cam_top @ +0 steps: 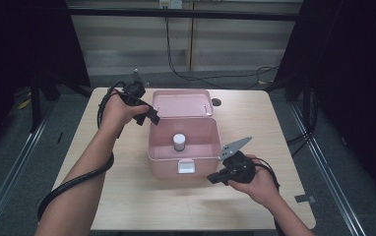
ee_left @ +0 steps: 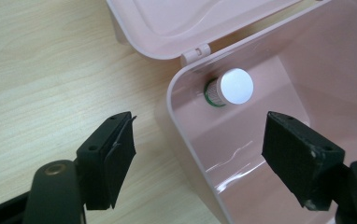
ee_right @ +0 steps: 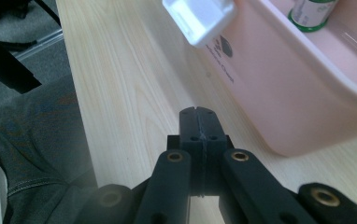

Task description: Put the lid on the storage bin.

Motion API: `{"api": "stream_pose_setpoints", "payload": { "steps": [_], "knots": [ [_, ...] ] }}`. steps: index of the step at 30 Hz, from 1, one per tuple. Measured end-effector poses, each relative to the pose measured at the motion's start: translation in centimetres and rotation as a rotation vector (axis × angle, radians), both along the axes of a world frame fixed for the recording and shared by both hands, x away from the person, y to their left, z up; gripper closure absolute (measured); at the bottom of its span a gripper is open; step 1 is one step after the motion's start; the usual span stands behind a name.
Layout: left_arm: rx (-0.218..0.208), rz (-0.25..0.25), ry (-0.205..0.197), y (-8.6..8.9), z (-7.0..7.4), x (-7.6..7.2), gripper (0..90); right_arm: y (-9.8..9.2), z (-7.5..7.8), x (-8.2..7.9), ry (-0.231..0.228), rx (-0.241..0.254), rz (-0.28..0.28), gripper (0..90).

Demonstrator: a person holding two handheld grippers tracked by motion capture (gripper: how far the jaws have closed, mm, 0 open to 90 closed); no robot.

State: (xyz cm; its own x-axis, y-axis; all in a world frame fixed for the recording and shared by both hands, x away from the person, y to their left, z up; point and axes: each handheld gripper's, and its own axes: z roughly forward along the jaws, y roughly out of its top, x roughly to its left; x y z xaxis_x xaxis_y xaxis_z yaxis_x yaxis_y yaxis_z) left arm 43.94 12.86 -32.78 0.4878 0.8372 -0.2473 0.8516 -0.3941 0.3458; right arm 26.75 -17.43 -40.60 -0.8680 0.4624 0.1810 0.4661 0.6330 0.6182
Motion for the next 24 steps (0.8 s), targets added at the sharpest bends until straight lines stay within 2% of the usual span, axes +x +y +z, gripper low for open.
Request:
{"api": "stream_pose_setpoints", "payload": {
  "steps": [1,7,16,18,24],
  "knots": [
    [-0.001,-0.001,0.002,0.1,0.0,0.0,25.0,0.3,0.1,0.0,0.010,-0.002,0.001,90.0],
    [-0.002,0.002,0.007,0.5,-0.4,0.0,25.0,1.3,0.7,0.4,0.002,0.010,0.022,90.0],
    [0.003,0.009,0.010,0.8,-0.6,0.2,25.1,3.2,2.3,1.3,-0.044,-0.004,0.048,90.0],
    [0.001,0.011,0.015,0.8,-0.7,0.3,25.1,3.5,2.2,1.6,-0.039,0.008,0.054,90.0],
    [0.004,0.017,0.020,1.1,-1.0,0.5,25.1,4.3,2.0,2.3,-0.039,-0.003,0.068,90.0]
  ]
}}
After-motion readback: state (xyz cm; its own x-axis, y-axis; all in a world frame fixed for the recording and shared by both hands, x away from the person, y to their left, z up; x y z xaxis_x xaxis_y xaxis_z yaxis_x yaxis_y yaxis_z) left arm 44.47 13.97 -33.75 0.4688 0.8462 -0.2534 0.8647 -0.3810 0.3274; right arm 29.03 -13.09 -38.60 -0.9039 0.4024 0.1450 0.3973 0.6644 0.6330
